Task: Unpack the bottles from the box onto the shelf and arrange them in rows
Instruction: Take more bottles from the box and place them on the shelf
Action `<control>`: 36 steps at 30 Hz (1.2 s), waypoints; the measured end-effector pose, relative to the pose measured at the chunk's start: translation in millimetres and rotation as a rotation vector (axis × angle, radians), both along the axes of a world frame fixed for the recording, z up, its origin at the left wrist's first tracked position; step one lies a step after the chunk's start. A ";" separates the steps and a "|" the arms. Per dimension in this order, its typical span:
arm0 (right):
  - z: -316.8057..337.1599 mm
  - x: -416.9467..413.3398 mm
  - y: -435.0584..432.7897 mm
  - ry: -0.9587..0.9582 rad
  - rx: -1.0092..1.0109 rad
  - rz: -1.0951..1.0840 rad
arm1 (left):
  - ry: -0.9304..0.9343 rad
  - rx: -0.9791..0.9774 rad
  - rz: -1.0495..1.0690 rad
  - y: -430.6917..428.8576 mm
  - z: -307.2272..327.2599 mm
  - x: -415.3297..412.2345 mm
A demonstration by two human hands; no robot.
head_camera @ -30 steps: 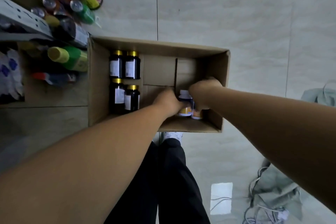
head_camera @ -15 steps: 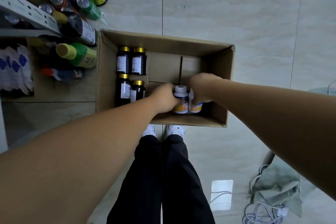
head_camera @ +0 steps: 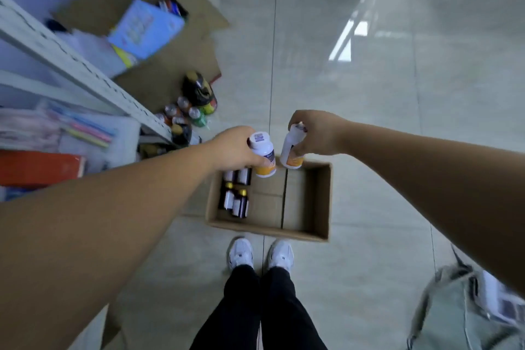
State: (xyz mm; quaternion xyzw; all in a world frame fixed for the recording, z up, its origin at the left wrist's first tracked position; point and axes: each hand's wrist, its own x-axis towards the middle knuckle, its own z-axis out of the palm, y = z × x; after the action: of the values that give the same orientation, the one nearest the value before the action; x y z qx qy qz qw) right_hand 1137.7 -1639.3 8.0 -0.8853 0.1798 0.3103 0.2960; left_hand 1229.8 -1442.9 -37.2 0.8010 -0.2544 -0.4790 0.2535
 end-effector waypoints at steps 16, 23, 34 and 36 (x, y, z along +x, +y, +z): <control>476.8 140.1 102.4 -0.586 -0.268 0.489 | -0.592 -0.086 0.136 137.1 494.9 90.5; 573.0 170.3 226.9 -0.803 -0.268 0.696 | -0.813 -0.013 0.393 272.3 597.7 84.1; 550.3 266.4 444.0 -0.919 -0.087 0.775 | -0.880 0.126 0.686 487.8 573.5 159.9; 532.5 289.9 481.2 -0.891 -0.069 0.775 | -0.880 0.156 0.703 522.6 551.8 182.5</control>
State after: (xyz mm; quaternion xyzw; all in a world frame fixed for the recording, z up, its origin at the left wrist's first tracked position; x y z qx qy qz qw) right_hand 1427.6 -1158.1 540.5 -0.9406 -0.2884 -0.0120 0.1789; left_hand 1412.3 -920.2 514.7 0.9780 -0.0179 -0.0042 0.2077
